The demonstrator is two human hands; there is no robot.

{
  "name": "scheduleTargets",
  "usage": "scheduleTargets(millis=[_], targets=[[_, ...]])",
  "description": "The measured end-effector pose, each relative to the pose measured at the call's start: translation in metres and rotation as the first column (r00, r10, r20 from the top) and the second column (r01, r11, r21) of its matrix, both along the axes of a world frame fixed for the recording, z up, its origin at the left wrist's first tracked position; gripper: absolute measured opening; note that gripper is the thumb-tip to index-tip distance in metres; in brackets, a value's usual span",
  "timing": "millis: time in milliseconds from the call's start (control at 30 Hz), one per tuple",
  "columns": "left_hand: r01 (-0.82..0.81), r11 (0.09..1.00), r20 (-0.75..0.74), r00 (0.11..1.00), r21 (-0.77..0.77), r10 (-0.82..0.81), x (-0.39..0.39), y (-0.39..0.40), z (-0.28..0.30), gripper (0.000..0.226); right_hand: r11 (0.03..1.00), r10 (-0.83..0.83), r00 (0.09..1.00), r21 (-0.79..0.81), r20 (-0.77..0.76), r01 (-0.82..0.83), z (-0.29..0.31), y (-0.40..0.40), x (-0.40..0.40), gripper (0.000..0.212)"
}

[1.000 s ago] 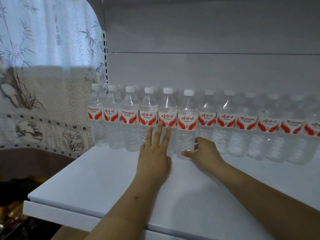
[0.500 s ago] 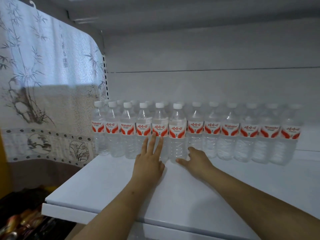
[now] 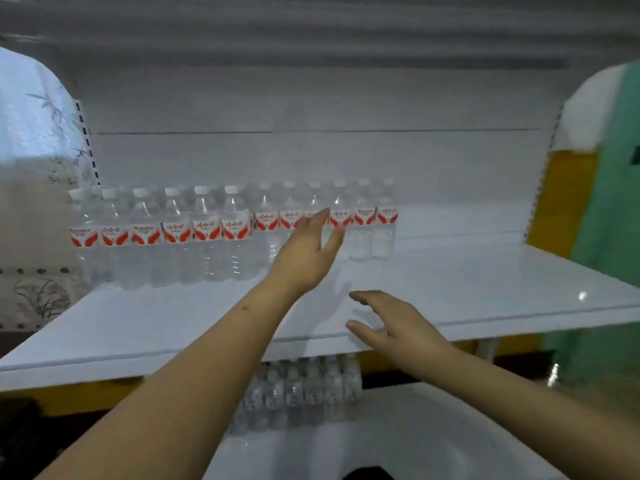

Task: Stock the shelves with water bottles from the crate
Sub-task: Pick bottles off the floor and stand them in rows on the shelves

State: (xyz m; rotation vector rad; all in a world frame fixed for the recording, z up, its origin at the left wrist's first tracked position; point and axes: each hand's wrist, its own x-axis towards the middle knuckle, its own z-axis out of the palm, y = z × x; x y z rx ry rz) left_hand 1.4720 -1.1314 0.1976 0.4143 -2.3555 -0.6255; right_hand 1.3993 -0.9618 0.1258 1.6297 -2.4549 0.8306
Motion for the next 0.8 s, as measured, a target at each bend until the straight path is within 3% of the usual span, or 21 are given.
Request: scheduleTargets(millis=[100,200,333,467,633,800], targets=[[0.212,0.977,-0.072,0.975,-0.017,-0.213,-0.02,0.075,-0.017,0.048,1.0,-0.025,1.0,-0.007,-0.007,0.025,-0.023,0.096,0.002,0.058],[0.381,0.924,-0.027,0.924,-0.04,-0.382,-0.044,0.155,-0.054,0.04,0.98,-0.181,0.971,-0.057,0.153,0.192,-0.073,0.196,0.011,0.05],[0.586,0.81,0.129,0.805,-0.015,-0.579,-0.08,0.262,-0.126,0.032,0.851,-0.434,0.722,-0.018,0.54,0.525,-0.173,0.319,0.032,0.039],[0.685,0.713,0.329,0.646,0.147,-0.688,-0.101,0.355,-0.216,0.033,0.713,-0.561,0.451,0.129,0.694,0.689,-0.272,0.415,0.057,0.034],[0.63,0.664,0.7,0.256,0.402,-0.667,-0.112,0.428,-0.338,0.044,0.58,-0.717,0.146,0.468,0.681,0.667,-0.4,0.476,0.088,0.044],[0.57,0.682,0.837,-0.018,0.458,-0.547,-0.109,0.447,-0.442,0.04,0.458,-0.851,-0.061,0.794,0.521,0.399,-0.523,0.498,0.124,0.052]])
